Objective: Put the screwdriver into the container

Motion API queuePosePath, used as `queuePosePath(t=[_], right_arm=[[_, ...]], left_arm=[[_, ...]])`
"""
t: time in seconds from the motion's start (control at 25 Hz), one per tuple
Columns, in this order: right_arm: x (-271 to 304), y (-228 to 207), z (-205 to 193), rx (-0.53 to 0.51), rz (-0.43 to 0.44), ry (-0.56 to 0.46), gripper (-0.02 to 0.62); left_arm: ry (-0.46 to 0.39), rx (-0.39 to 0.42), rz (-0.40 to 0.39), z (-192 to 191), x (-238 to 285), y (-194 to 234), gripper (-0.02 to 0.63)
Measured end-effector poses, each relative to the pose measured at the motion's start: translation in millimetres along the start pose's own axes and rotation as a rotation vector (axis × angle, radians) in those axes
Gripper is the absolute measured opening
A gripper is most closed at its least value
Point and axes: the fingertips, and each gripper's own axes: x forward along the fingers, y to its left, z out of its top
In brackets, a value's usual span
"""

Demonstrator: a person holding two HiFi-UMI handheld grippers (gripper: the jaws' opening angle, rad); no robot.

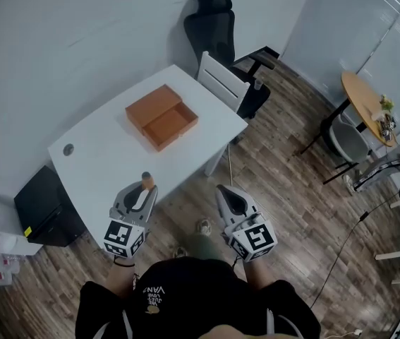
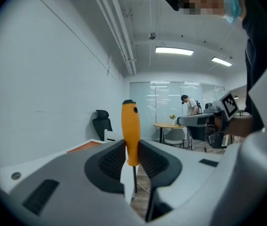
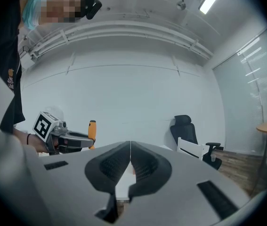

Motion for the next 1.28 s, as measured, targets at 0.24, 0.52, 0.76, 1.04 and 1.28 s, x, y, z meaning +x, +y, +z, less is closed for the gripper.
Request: queuePosePath(t=[0.24, 0.52, 0.76, 1.04, 1.28], right_arm=[[19, -17, 6, 0.0, 0.029, 0.007, 0.012], [57, -46, 9, -0.003, 0.089, 0.014, 0.012], [91, -77, 12, -0.007, 0.156, 0.014, 0.012], [127, -117, 13, -0.017, 0.245, 0.018, 0.012], [149, -137, 12, -0.023, 0.315, 0.022, 0.012]], left_arm=[[0.0, -0.012, 0.013, 7, 22, 7, 0.089], [0.006, -0.015, 0.064, 14, 55, 29, 0.089], [0.009, -0.019, 0.12, 20, 89, 45, 0.089], [0.01, -0.023, 0.209, 26, 127, 60, 0.089], [0.019, -0.033, 0.275, 26, 147, 68, 0.089]])
